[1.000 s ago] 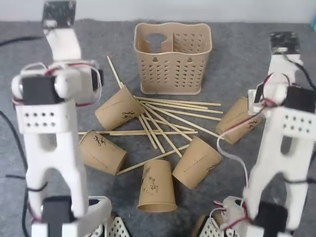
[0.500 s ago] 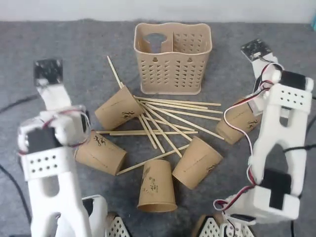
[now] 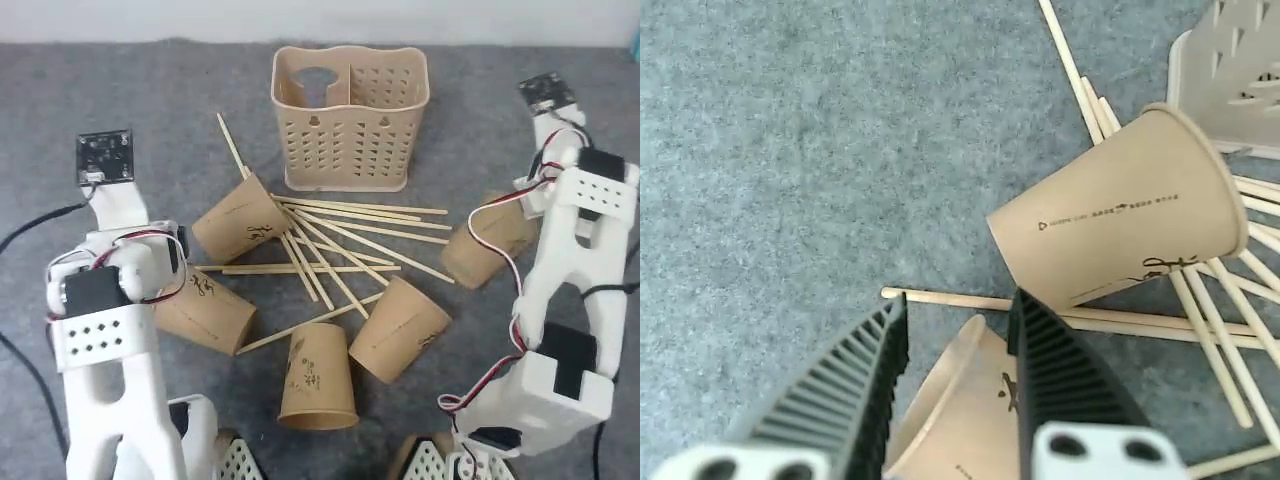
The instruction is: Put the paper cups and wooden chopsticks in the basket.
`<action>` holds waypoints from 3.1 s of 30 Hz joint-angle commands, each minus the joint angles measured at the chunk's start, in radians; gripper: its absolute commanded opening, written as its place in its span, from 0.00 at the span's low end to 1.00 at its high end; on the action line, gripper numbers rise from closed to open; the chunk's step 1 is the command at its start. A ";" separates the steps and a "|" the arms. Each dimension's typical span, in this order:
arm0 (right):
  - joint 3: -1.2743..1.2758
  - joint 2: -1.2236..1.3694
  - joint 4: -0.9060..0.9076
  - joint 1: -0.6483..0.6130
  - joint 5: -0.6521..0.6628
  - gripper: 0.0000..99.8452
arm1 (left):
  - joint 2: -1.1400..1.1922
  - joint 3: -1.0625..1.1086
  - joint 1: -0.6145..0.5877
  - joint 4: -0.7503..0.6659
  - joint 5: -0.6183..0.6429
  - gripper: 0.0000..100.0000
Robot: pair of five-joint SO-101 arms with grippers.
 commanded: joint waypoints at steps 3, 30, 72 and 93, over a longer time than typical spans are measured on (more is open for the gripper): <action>-0.011 -0.047 -0.021 0.012 -0.031 0.02 | 0.003 -0.048 0.110 0.020 0.049 0.06; 0.138 -0.294 0.142 -0.139 -0.299 0.01 | 0.334 -0.401 0.279 0.118 -0.031 0.25; 0.044 0.044 -0.381 -1.052 -0.632 0.21 | 0.440 -0.217 -0.269 -0.097 -0.029 0.17; 0.043 0.024 -0.378 -1.092 -0.522 0.01 | 0.440 -0.200 -0.269 -0.124 -0.029 0.17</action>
